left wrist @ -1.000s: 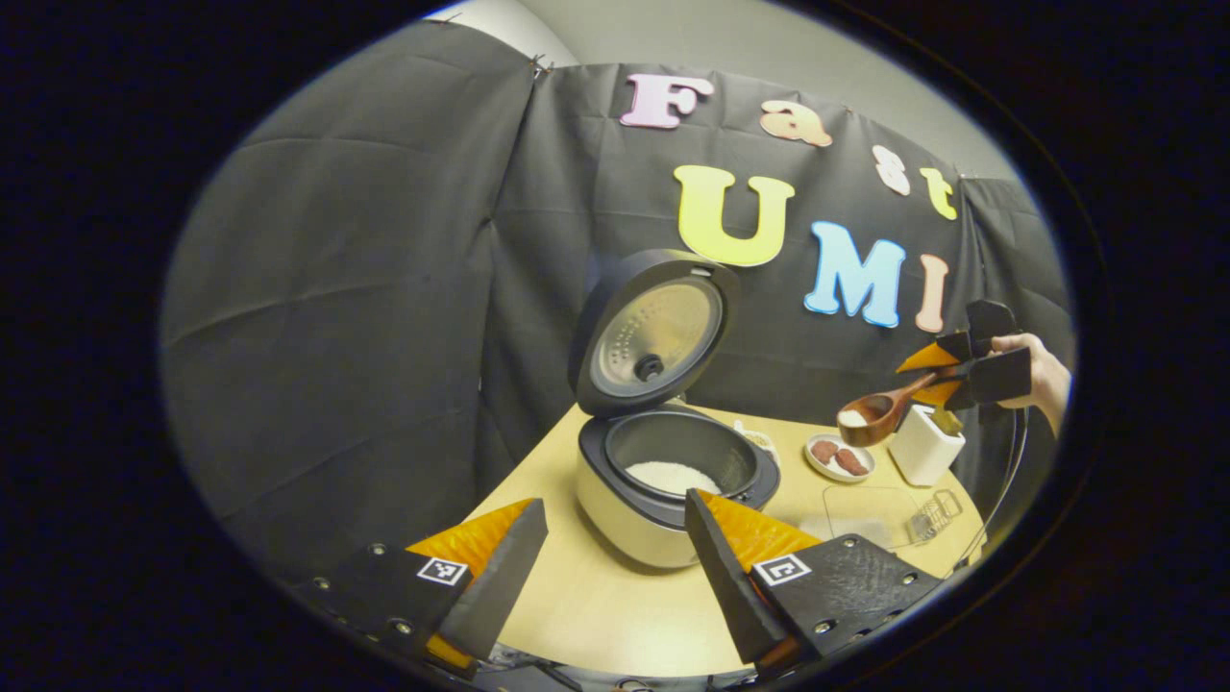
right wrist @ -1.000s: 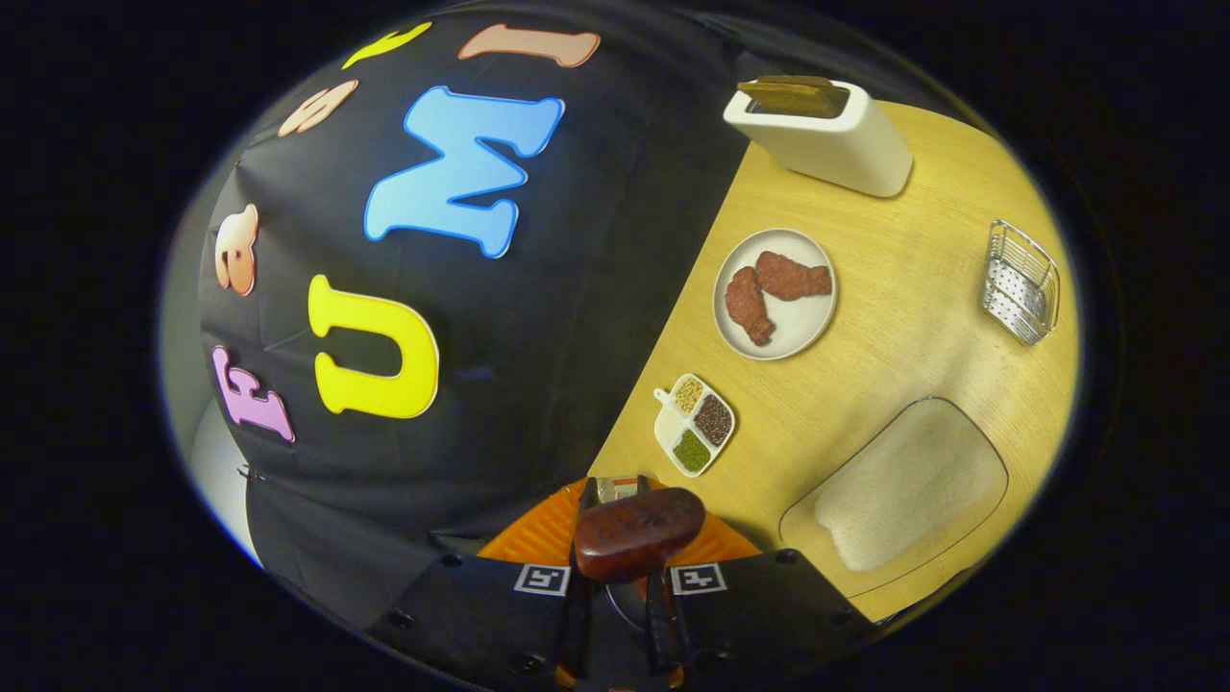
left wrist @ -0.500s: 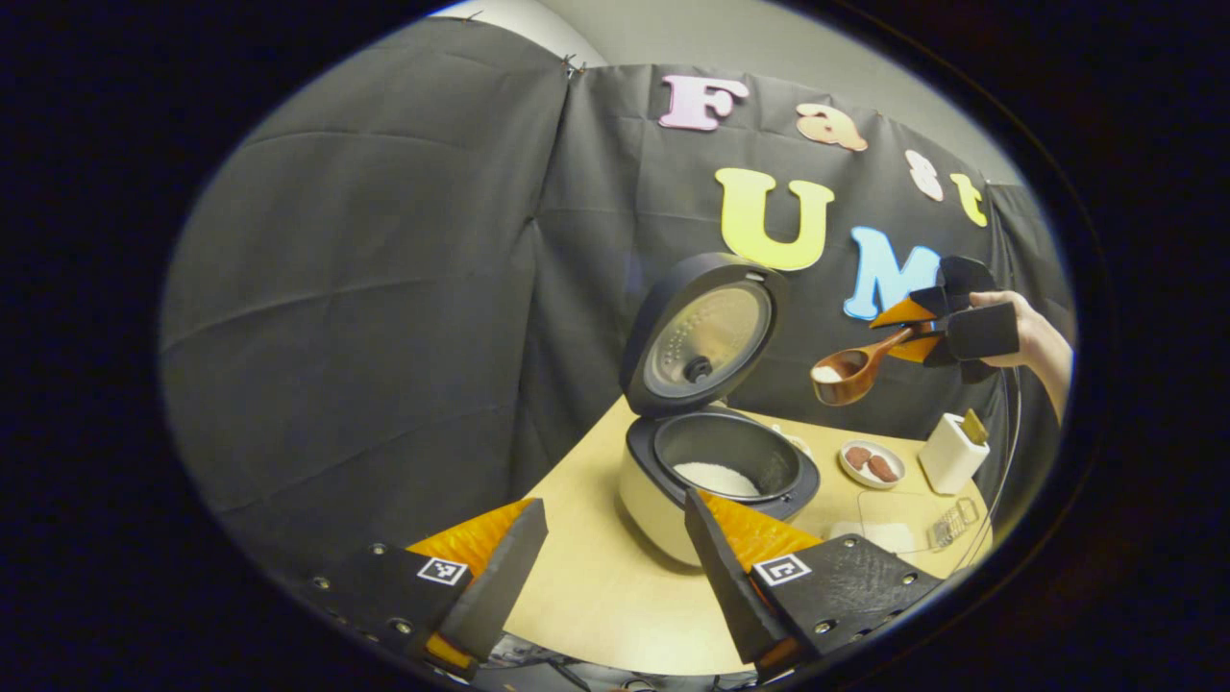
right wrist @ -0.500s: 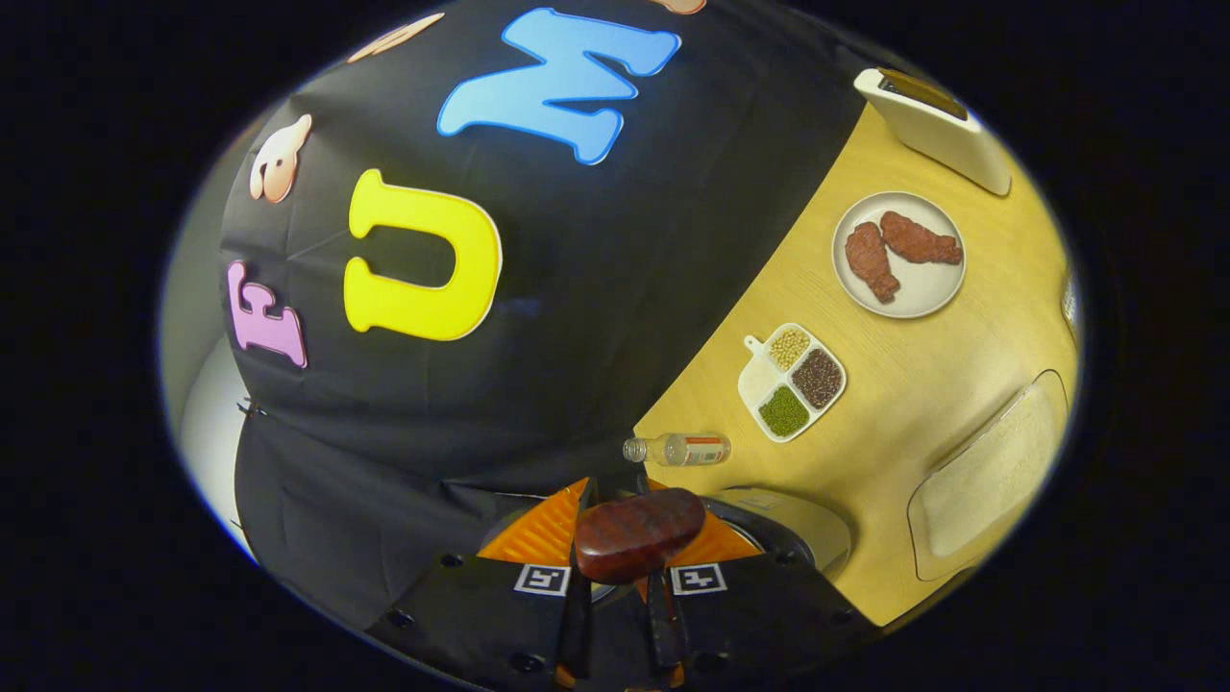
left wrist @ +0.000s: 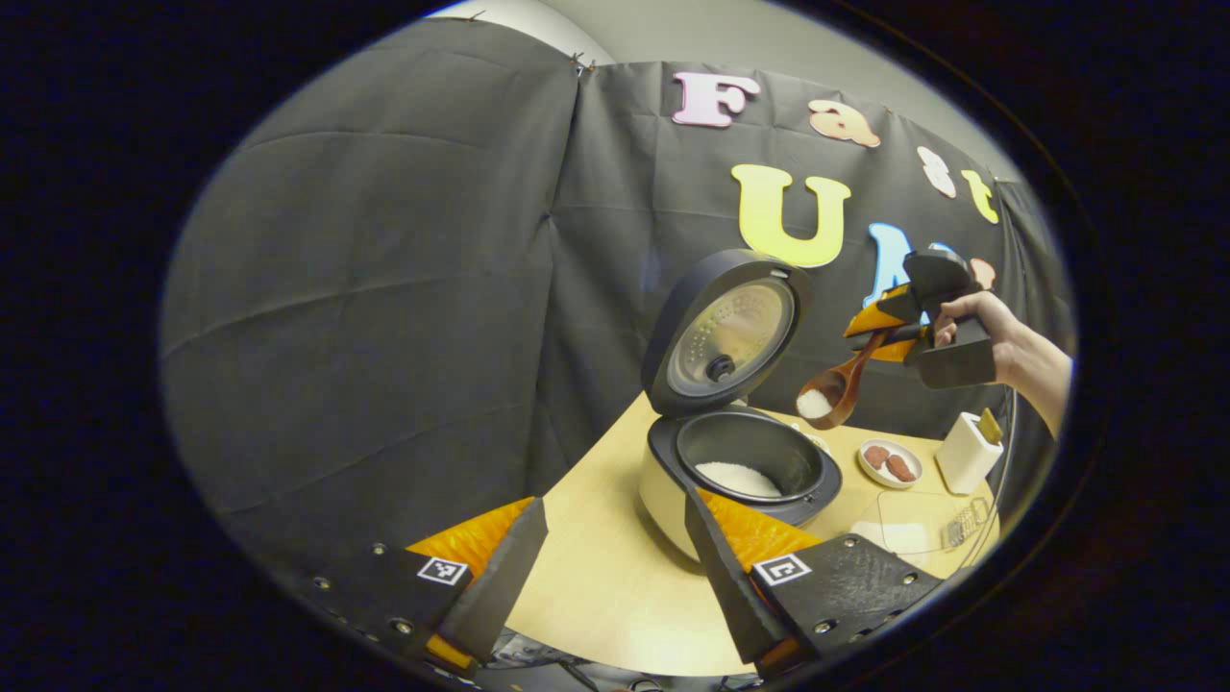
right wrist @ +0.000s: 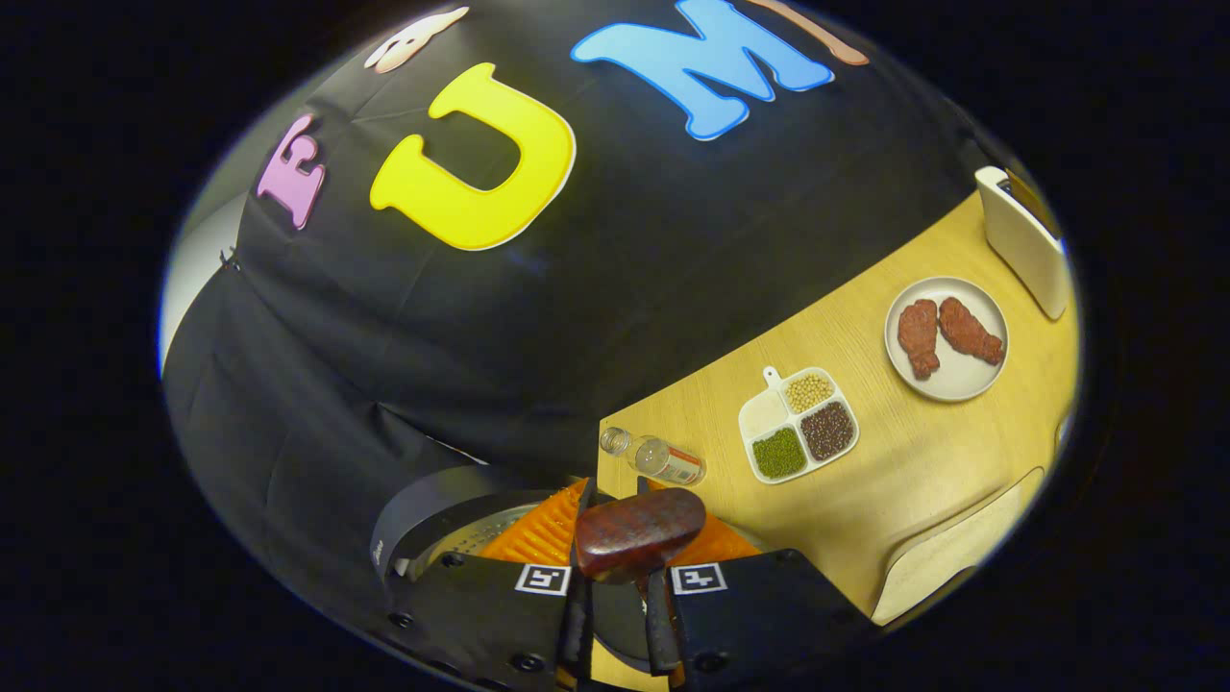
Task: Close the left gripper, press the button to open the rice cooker; take a wooden spoon from the chopstick holder with the right hand, scoop a spoonful of rice and pour it into the rice cooker, then put the wooden spoon back into the chopstick holder.
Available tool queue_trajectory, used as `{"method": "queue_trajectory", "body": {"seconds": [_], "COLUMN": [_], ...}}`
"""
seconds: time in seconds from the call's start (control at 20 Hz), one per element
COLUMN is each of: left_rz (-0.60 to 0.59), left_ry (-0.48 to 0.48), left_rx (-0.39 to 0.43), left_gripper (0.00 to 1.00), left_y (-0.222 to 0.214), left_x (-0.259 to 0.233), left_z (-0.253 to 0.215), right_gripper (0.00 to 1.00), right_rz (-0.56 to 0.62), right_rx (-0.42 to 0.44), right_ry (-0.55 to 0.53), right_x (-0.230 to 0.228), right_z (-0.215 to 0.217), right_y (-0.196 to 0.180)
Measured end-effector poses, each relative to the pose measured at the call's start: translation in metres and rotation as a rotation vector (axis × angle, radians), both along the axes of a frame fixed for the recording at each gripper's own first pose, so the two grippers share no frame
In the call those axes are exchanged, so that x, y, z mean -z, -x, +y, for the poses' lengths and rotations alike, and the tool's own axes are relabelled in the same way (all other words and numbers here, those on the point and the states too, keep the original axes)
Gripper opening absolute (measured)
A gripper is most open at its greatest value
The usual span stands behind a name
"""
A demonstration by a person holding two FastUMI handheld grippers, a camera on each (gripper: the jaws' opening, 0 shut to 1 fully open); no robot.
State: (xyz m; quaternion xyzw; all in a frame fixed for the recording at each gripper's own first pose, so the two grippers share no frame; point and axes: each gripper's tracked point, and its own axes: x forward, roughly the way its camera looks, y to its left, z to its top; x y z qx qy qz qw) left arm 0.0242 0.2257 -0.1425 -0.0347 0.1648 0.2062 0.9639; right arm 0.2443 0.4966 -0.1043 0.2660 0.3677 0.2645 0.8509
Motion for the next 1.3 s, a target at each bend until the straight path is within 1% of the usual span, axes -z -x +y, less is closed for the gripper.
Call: {"method": "queue_trajectory", "body": {"seconds": [0.1, 0.25, 0.3, 0.35, 0.4, 0.55, 0.75, 0.9, 1.15, 1.3], "left_rz": [0.012, 0.027, 0.03, 0.031, 0.031, 0.036, 0.04, 0.043, 0.043, 0.042], "left_ry": [0.005, 0.012, 0.012, 0.011, 0.006, 0.007, 0.015, 0.018, 0.025, 0.026], "left_rx": [-0.001, -0.003, -0.003, -0.004, -0.007, -0.014, -0.025, -0.032, -0.045, -0.051], "left_gripper": [0.95, 0.92, 0.92, 0.92, 0.92, 0.92, 0.92, 0.92, 0.92, 0.92], "left_y": [-0.002, -0.003, -0.005, -0.006, -0.005, -0.005, -0.003, 0.001, 0.001, 0.002], "left_x": [0.006, 0.011, 0.012, 0.012, 0.012, 0.014, 0.016, 0.02, 0.024, 0.026], "left_z": [0.002, 0.005, 0.005, 0.006, 0.007, 0.011, 0.014, 0.018, 0.021, 0.023], "right_gripper": [0.24, 0.24, 0.19, 0.19, 0.24, 0.24, 0.24, 0.24, 0.24, 0.24], "right_rz": [-0.04, -0.123, -0.153, -0.185, -0.213, -0.278, -0.341, -0.41, -0.489, -0.58], "right_rx": [-0.05, -0.127, -0.151, -0.178, -0.202, -0.271, -0.374, -0.433, -0.516, -0.59], "right_ry": [0.031, 0.103, 0.124, 0.141, 0.157, 0.197, 0.217, 0.265, 0.327, 0.382], "right_x": [0.002, 0.004, 0.005, 0.003, 0.003, 0.007, 0.011, 0.013, 0.025, 0.03], "right_z": [0.015, 0.03, 0.037, 0.043, 0.047, 0.063, 0.082, 0.09, 0.095, 0.097], "right_y": [0.003, 0.01, 0.013, 0.016, 0.018, 0.027, 0.045, 0.055, 0.068, 0.071]}}
